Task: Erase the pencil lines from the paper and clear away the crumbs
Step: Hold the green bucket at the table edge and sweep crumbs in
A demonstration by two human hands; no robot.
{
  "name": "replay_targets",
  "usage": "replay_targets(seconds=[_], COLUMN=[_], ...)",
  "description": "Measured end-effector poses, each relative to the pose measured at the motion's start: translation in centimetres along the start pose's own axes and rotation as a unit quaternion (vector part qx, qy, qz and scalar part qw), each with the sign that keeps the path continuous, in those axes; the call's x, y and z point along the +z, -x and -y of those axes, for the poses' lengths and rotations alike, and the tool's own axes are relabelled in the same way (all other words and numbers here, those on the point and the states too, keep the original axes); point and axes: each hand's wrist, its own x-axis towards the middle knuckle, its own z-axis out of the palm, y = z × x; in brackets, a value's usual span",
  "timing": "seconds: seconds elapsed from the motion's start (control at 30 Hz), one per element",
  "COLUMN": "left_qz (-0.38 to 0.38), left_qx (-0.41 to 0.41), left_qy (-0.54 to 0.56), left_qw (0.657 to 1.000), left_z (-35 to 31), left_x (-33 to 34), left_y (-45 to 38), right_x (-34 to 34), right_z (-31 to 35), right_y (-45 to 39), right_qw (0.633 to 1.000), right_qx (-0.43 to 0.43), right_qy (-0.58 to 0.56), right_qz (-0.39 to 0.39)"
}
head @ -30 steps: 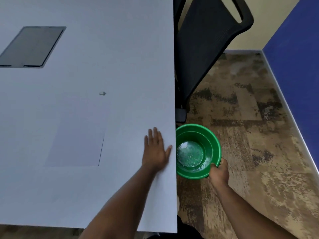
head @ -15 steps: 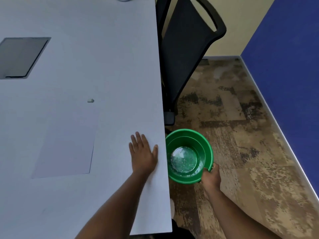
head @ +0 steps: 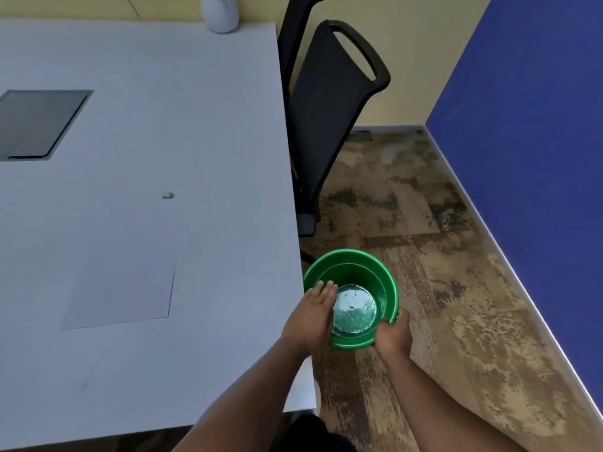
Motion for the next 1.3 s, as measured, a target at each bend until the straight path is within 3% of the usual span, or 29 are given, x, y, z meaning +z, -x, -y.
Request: replay_targets(seconds=[0.13,0.3,0.57,0.8,0.93,1.13,1.3], left_qz=[-0.046,-0.139,-0.175,-0.076,-0.057,-0.125,-0.138], left_qx=[-0.039,-0.017,0.01,-0.078,-0.132,-0.228,-0.313], left_qy=[0.034,0.023,0.053,0.078,0.16,0.242,0.263], left_qw=[0.998,0.99,0.983,0.991,0.977,0.935,0.902], left_z=[-2.0,-5.1,-9.4,-11.4,-12.8,-14.5,-15.8], left_x=[-2.1,-3.3,-2.5,0.1,2.2,4.6,6.9], left_y=[1.8,3.6,6.6,9.4,11.1,13.3,14.9], right_x=[-2.1,-5.0,-9.8,-12.6,-13.6,-15.4,-16.9], right_z=[-1.0,-2.4,-5.1,-7.6,-9.7,-12.4,-15.2], right_y=[2.0,5.7,10.0,10.6,9.9,8.6,7.6], right_qw=[0.999,0.996,0.99,0.988,0.99,0.993,0.991], right_qx=[0.009,0.014,0.004,0.011,0.019,0.013,0.004], right_qy=[-0.014,-0.063,-0.132,-0.139,-0.136,-0.119,-0.107], right_qz=[-0.041,-0.063,-0.056,-0.06,-0.043,0.003,0.085])
